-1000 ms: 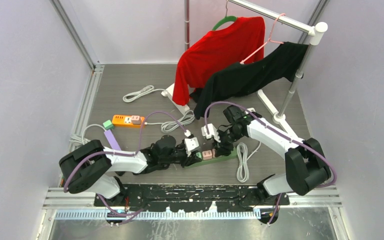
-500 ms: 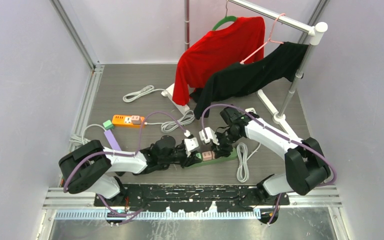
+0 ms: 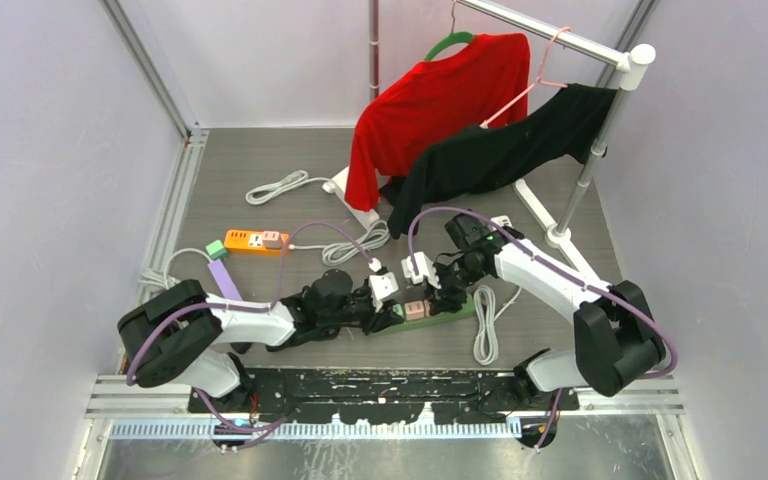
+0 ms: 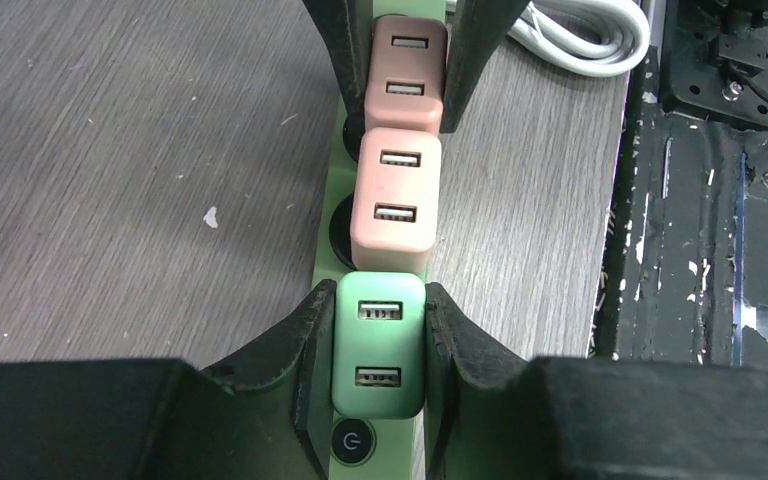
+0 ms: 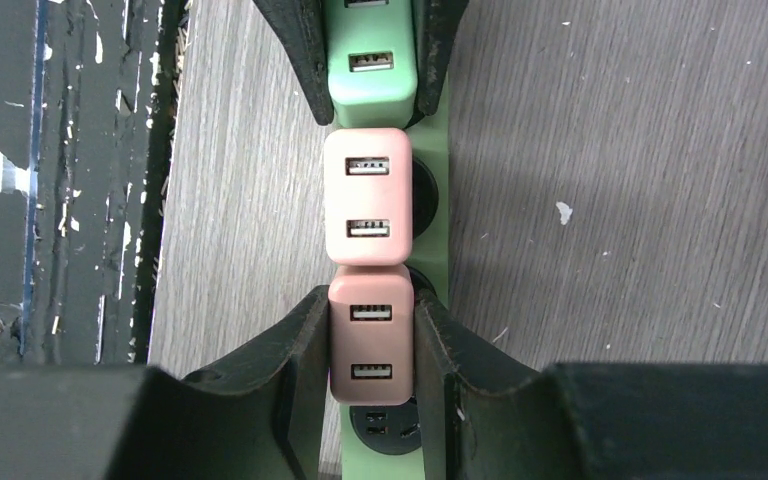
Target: Pull the plug off the socket
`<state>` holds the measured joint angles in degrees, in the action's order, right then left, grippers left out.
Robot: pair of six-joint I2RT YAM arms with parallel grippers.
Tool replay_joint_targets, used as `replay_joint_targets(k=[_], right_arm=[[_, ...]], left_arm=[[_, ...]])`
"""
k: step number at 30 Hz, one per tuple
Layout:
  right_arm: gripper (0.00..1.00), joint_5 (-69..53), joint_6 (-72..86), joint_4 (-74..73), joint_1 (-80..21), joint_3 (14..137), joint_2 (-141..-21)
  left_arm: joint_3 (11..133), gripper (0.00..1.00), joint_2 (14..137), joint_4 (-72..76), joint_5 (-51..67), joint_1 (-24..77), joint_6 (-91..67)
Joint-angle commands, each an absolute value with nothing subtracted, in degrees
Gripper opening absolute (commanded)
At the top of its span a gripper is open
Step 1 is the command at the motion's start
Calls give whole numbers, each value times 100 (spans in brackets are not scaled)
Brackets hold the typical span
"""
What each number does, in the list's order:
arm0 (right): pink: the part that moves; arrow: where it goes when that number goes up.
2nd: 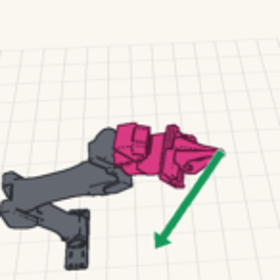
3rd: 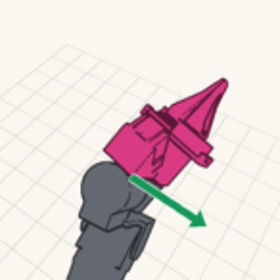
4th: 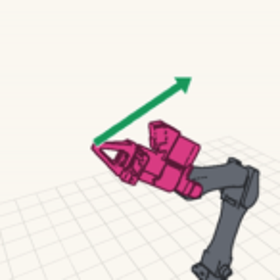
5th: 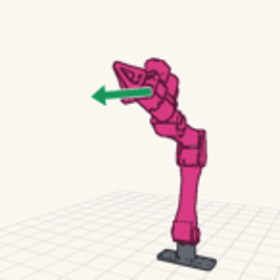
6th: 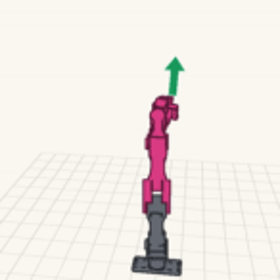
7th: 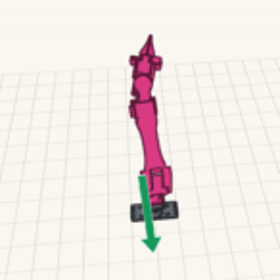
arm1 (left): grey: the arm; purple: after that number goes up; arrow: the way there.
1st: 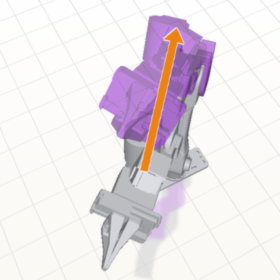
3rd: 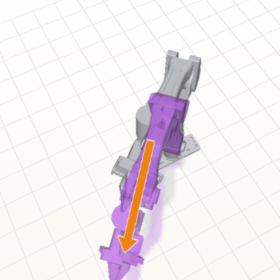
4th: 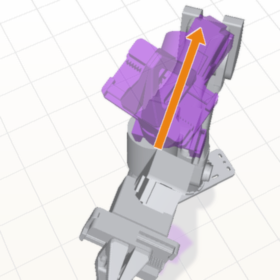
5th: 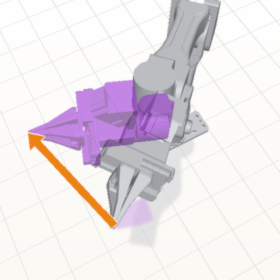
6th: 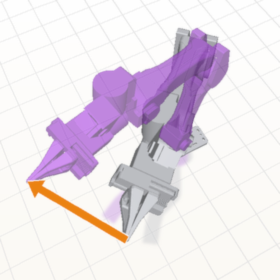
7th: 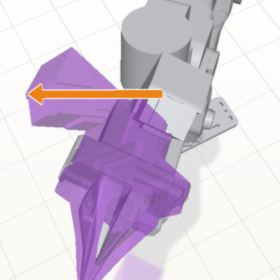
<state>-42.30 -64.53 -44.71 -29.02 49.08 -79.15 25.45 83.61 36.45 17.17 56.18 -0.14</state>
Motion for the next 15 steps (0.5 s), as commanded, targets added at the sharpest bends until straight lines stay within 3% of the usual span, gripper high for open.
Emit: replay_joint_targets(k=[1, 4, 7, 15], right_arm=[[1, -4687, -6389, -4492, -3164, 5028, -7953], [1, -4554, -6470, -4529, -3163, 5010, -7989], [1, -4544, -6563, -4625, -3164, 5019, -8017], [1, -4612, -6688, -4768, -3198, 5062, -8104]], left_arm=[[2357, 30, 8415, 3404, 1274, 5558, -436], [2190, 54, 8244, 3976, 1229, 5582, -609], [2083, 67, 7927, 4249, 1200, 5591, -654], [1588, 72, 7000, 4973, 1341, 5706, -100]])
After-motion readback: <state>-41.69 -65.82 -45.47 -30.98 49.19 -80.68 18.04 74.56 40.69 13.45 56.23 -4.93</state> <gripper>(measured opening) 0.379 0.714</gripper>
